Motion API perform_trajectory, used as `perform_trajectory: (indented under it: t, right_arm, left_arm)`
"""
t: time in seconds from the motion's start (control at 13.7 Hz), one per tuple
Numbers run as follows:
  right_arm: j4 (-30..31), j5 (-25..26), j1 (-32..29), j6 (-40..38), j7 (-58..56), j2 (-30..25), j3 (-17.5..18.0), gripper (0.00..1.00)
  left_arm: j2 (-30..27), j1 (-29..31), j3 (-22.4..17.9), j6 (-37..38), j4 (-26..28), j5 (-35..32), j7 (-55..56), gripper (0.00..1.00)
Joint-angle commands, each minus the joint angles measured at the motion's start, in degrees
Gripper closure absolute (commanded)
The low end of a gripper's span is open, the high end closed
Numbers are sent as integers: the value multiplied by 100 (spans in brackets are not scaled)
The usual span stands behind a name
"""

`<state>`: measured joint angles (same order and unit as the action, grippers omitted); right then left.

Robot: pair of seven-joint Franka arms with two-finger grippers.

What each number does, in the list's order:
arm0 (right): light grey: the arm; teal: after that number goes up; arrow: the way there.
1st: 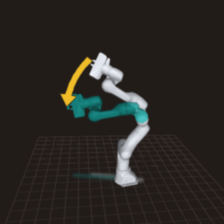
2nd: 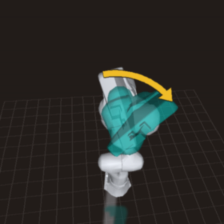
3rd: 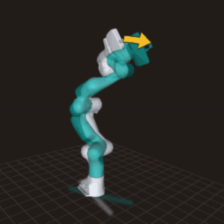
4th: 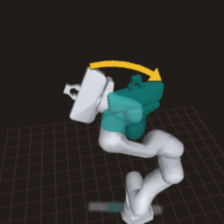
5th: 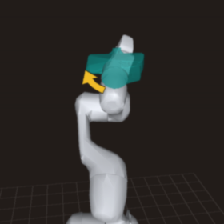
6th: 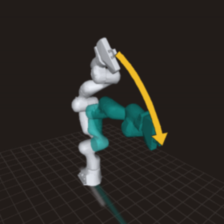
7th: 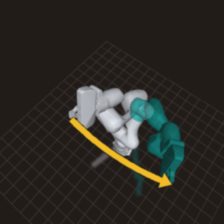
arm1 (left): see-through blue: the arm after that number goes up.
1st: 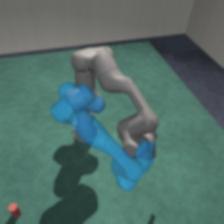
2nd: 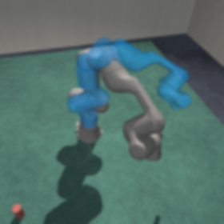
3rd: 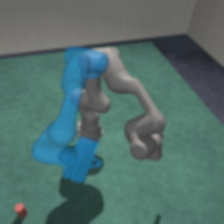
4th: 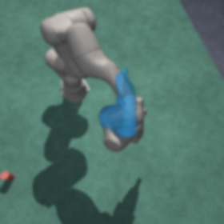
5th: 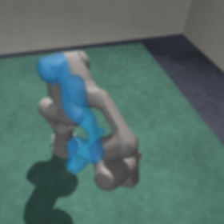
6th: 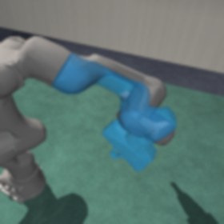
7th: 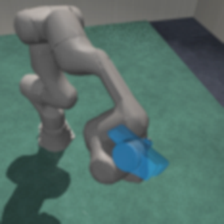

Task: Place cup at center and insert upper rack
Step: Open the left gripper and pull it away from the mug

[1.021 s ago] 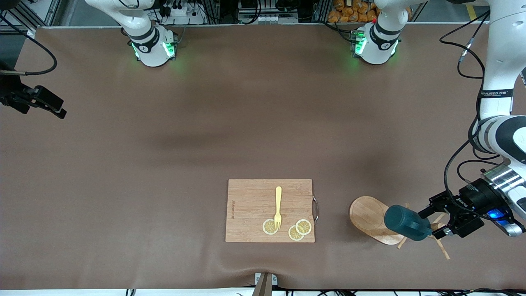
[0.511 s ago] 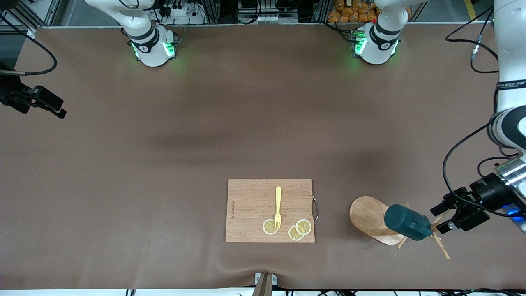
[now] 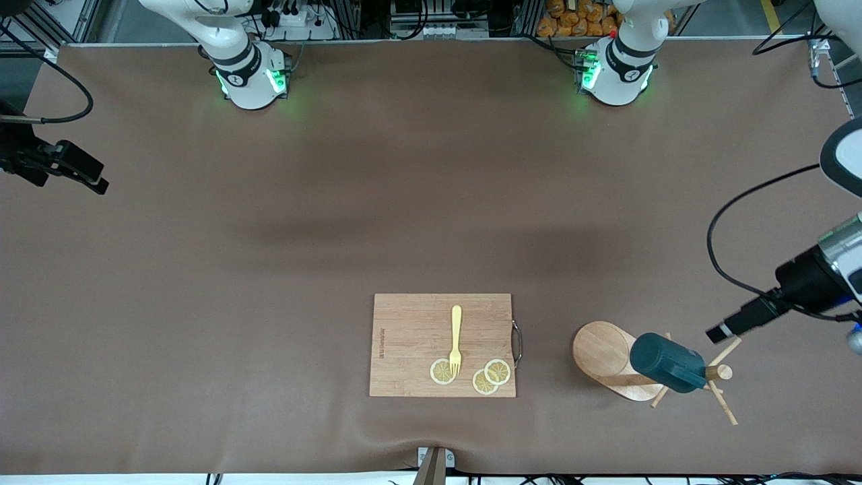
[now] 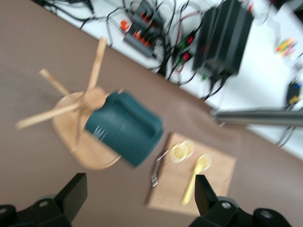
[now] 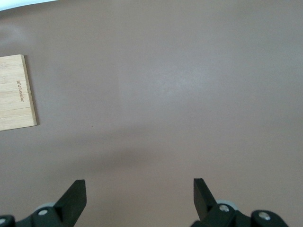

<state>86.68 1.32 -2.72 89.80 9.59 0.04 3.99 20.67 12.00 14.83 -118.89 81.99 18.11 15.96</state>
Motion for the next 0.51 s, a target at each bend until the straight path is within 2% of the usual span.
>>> perform_trajectory:
  t: [0.0,0.22,0.44]
  right_arm:
    - [-99,9,-53,-76,-10,22,32,0]
    - [-99,9,-53,-68,-10,22,32,0]
    - [-99,0,-53,-68,-10,22,32,0]
  left_arm:
    - [-502,40,55,619,344,-779,-128,0]
    - [-739,75,318,1252,335,-1765,-172,0]
    - [-924,110,310,1815,335,-1819,-663,0]
